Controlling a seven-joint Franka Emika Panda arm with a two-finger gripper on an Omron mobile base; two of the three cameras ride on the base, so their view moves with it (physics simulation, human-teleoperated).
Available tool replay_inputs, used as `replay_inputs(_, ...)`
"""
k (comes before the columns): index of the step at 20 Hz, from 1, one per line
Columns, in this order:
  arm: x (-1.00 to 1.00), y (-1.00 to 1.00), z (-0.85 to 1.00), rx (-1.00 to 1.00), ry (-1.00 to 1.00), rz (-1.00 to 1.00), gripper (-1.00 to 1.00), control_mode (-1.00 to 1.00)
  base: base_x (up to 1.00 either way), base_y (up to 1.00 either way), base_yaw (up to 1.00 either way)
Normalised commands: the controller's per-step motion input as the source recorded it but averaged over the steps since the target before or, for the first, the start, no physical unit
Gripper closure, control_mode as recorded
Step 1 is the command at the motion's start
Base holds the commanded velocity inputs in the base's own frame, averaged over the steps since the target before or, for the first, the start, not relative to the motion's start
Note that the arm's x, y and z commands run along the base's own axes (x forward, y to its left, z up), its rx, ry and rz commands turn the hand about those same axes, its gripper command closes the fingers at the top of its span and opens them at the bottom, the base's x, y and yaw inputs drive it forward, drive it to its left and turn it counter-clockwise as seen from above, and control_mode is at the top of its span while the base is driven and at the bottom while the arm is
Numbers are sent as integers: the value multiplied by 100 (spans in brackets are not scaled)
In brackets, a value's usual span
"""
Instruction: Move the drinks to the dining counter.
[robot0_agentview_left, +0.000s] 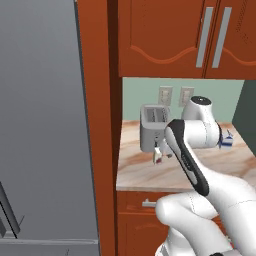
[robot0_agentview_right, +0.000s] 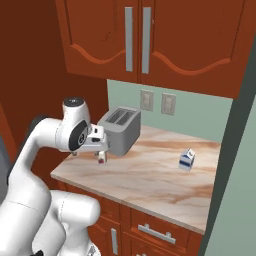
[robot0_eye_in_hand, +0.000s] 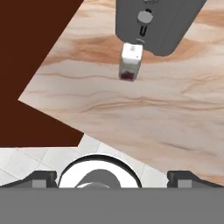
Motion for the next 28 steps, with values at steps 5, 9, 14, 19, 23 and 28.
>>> replay_inputs(5,47,0,-34,0,0,8,-100,-100,0,0,0)
replay_inputs(9,50,4,-23,0,0,3,-100,-100,0,0,0)
replay_inputs(14,39,10,-6,0,1,0,-100,-100,0,0,0)
replay_inputs(19,31,3,-10,0,3,0,-100,-100,0,0,0)
replay_inputs(23,25,0,-16,-1,2,0,-100,-100,0,0,0)
replay_inputs(28,24,0,-21,-1,2,0,-100,-100,0,0,0)
